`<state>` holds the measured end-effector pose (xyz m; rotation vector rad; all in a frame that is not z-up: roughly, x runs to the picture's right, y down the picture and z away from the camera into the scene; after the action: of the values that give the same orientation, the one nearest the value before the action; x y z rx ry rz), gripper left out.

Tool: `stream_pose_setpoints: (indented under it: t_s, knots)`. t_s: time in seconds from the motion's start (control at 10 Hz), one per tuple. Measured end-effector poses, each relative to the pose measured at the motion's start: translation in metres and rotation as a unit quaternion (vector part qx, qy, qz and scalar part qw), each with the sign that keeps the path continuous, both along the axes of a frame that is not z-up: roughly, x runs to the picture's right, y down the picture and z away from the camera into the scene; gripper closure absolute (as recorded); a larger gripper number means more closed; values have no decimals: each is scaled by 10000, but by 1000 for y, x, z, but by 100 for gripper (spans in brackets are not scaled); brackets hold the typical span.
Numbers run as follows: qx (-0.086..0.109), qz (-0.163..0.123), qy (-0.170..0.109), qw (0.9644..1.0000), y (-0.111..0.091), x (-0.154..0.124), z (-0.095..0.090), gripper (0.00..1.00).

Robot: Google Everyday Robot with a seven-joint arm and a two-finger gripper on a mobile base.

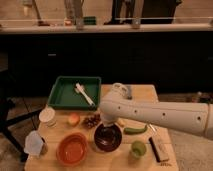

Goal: Stack bowls on top of each other

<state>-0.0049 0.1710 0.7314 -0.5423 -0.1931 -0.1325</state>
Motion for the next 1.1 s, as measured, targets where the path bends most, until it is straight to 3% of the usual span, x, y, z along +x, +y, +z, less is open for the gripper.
stream_pose_setpoints:
  t_s: [0.5,1.1]
  knots:
    - [-308,-178,-20,9994,2,-37,-27,100]
    - [-615,-581,-338,9958,35,-101,-41,100]
